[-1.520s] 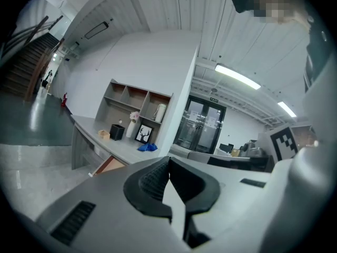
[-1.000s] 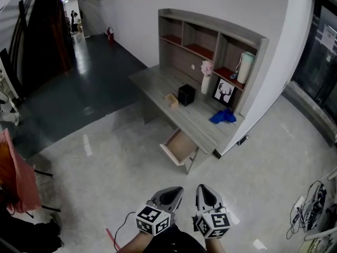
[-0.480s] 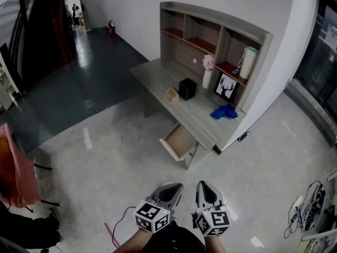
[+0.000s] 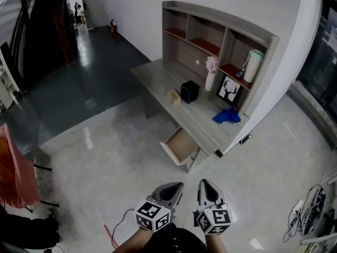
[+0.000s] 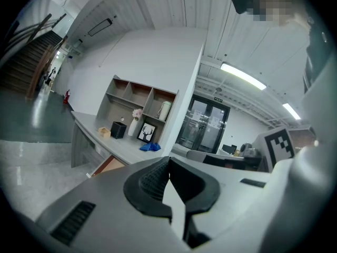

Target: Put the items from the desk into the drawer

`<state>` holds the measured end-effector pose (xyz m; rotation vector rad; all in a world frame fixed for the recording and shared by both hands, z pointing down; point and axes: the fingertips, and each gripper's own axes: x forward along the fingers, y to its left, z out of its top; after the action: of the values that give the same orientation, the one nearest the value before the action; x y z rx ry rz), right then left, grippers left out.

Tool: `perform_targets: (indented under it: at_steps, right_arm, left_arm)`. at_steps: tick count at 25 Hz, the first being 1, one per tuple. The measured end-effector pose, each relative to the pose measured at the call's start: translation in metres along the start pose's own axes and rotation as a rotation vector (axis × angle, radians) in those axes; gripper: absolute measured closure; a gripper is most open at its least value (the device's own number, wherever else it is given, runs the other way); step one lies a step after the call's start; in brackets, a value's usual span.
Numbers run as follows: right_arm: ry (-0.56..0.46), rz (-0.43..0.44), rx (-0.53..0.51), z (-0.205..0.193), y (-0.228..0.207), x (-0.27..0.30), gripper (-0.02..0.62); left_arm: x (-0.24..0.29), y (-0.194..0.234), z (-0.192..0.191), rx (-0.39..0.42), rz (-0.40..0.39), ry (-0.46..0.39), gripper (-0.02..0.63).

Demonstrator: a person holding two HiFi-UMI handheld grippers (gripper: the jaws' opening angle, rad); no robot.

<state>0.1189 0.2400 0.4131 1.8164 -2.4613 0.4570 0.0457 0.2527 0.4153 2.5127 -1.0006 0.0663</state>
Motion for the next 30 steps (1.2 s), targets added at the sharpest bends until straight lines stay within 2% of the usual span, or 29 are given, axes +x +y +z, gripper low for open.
perform_targets:
  at_steps: [8,23,30]
  right_arm:
    - [-0.015,0.021,0.027,0.022,-0.010,0.049,0.584]
    - [0.026,0.017,0.022,0.050,-0.039,0.160,0.584]
    - [0.016,-0.019,0.028,0.064,-0.064,0.206,0.584]
  left_arm:
    - [0.032,0.032,0.020,0.012,0.004,0.006,0.595]
    - [0.108,0.106,0.072,0.001,-0.016,0.015,0.595]
    - [0.145,0.140,0.093,0.002,-0.036,0.020,0.595]
